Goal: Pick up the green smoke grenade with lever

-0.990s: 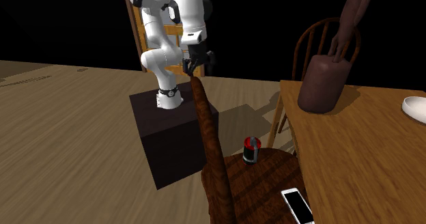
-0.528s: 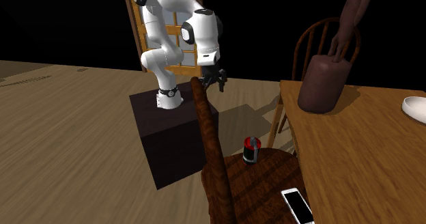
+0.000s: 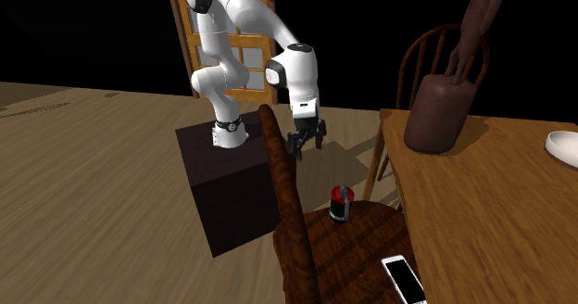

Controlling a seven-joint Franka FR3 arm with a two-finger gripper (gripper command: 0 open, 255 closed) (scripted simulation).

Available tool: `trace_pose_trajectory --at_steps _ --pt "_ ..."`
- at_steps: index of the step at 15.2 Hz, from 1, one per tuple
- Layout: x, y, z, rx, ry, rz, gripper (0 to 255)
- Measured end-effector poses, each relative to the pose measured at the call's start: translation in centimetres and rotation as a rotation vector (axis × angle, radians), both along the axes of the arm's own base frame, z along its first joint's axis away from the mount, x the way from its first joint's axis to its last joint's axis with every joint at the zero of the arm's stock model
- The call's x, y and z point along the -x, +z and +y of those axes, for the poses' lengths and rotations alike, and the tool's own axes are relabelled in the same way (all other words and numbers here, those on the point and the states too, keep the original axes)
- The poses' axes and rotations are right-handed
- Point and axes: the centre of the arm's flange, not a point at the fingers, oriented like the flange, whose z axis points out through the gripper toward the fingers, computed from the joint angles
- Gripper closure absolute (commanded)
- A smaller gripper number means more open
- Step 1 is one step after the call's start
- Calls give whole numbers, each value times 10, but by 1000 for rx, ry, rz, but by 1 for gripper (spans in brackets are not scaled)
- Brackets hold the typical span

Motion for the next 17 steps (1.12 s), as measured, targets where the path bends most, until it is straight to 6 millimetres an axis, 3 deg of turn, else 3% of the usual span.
trace_pose_trajectory --at_steps 11,17 --pt "-82 -97 57 25 76 -57 0" --pt "-85 -131 61 26 82 -62 0"
